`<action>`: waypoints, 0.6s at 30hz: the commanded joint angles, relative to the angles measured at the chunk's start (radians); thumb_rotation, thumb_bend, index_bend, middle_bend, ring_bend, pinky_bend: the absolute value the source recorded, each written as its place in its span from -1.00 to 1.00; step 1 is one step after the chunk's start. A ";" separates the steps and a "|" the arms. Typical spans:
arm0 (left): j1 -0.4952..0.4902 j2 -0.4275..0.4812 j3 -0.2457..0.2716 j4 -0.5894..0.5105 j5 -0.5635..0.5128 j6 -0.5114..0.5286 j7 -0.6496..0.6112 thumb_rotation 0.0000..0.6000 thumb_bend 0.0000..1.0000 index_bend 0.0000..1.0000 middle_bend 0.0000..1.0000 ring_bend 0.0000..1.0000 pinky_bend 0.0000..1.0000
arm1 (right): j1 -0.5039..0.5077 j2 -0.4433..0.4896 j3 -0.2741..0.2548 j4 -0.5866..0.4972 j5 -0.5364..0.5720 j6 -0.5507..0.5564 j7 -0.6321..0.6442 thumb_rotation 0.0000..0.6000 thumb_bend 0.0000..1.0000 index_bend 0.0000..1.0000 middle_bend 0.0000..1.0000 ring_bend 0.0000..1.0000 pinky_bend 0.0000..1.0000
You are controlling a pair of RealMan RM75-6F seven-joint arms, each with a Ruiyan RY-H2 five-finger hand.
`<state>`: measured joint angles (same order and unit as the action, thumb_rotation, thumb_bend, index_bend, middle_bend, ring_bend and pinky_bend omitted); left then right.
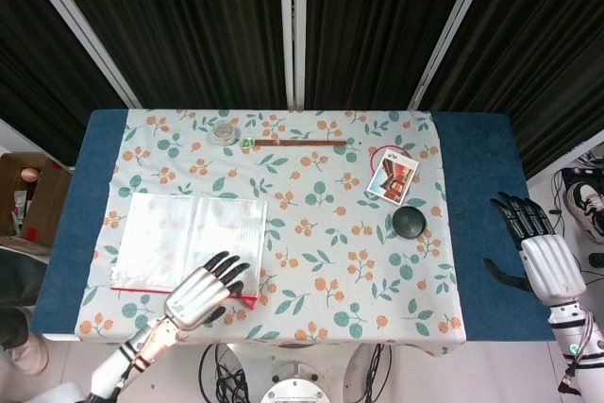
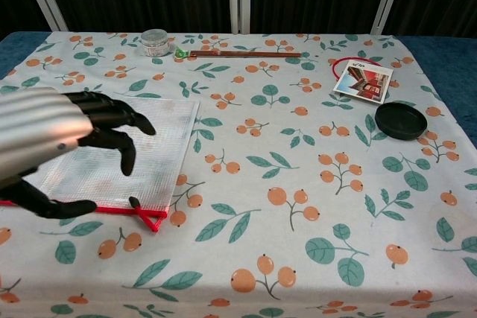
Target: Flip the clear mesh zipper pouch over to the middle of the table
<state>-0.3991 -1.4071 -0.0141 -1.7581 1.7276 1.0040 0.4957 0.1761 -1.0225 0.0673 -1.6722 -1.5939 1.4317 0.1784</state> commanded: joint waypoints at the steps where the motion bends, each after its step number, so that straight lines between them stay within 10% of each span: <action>1: -0.028 -0.072 -0.008 0.051 -0.058 -0.045 0.072 1.00 -0.53 -0.12 -0.67 -0.76 -0.68 | -0.002 -0.003 -0.002 0.005 0.005 -0.001 0.005 1.00 -0.63 -1.00 -0.98 -1.00 -1.00; 18: -0.035 -0.222 0.019 0.150 -0.173 -0.026 0.170 1.00 -0.55 0.01 -0.67 -0.76 -0.68 | 0.001 -0.020 -0.007 0.016 0.016 -0.009 0.007 1.00 -0.63 -1.00 -0.98 -1.00 -1.00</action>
<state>-0.4327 -1.6269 0.0041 -1.6093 1.5563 0.9771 0.6645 0.1772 -1.0424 0.0601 -1.6567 -1.5777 1.4221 0.1852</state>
